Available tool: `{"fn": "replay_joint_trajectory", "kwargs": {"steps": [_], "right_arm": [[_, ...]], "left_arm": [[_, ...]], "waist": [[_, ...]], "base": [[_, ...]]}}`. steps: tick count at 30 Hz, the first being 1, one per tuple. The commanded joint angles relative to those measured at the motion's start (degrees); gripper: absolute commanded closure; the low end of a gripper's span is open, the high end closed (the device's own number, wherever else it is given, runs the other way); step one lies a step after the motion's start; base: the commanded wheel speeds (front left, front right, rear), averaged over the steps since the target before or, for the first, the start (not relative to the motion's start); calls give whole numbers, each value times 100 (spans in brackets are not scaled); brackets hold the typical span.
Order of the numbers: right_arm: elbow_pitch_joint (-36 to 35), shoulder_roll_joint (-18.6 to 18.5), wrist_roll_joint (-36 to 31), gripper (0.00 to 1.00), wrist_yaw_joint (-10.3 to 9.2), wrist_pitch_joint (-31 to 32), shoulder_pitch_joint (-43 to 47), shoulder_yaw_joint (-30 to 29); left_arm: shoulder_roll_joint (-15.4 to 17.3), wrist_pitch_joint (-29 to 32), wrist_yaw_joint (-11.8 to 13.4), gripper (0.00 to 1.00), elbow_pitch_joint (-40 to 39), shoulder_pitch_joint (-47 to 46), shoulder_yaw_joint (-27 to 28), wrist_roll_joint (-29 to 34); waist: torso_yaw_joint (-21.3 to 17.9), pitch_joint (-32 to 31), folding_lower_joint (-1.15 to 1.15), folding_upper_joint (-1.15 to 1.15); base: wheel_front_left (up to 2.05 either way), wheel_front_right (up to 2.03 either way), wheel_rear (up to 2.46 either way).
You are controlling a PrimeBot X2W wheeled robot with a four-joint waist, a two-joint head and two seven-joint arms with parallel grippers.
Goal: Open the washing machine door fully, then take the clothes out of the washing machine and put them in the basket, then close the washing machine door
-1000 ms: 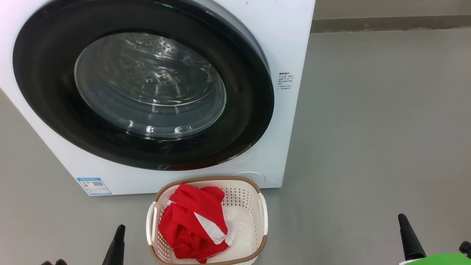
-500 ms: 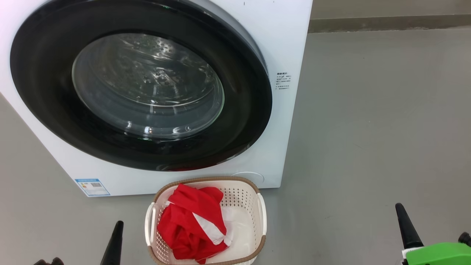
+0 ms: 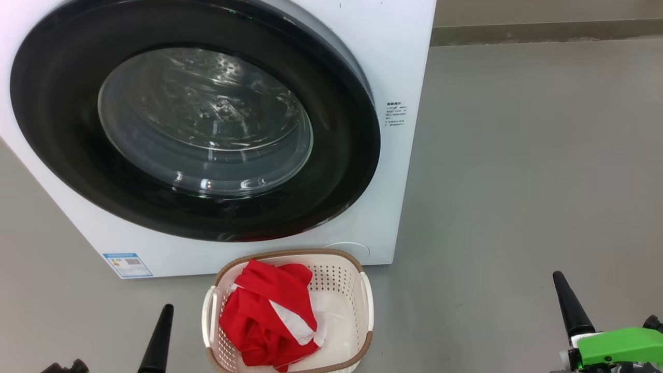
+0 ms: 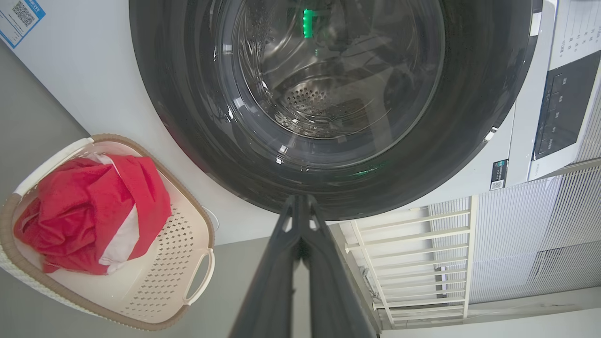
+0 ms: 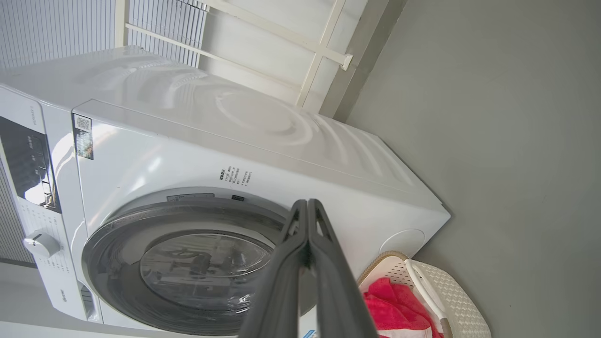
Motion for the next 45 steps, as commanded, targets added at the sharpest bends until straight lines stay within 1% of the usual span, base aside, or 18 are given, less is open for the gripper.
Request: {"fn": "replay_joint_trajectory", "kwargs": {"steps": [1, 27, 45], "right_arm": [[-174, -106, 140, 100, -3, 45, -275, 116], [-214, -137, 1532, 100, -4, 482, -695, 194], [-214, -138, 1552, 100, -4, 487, -700, 196]], "left_arm": [[34, 48, -31, 100, -108, -301, 196, -113], [-35, 485, -39, 100, -32, -555, 389, -1620], [-46, 503, -40, 100, -31, -559, 408, -1627]], "waist": [[-2, 0, 0, 0], [-73, -3, 0, 0], [-74, -3, 0, 0]], "base": [[0, 0, 0], [0, 0, 0], [0, 0, 0]]}}
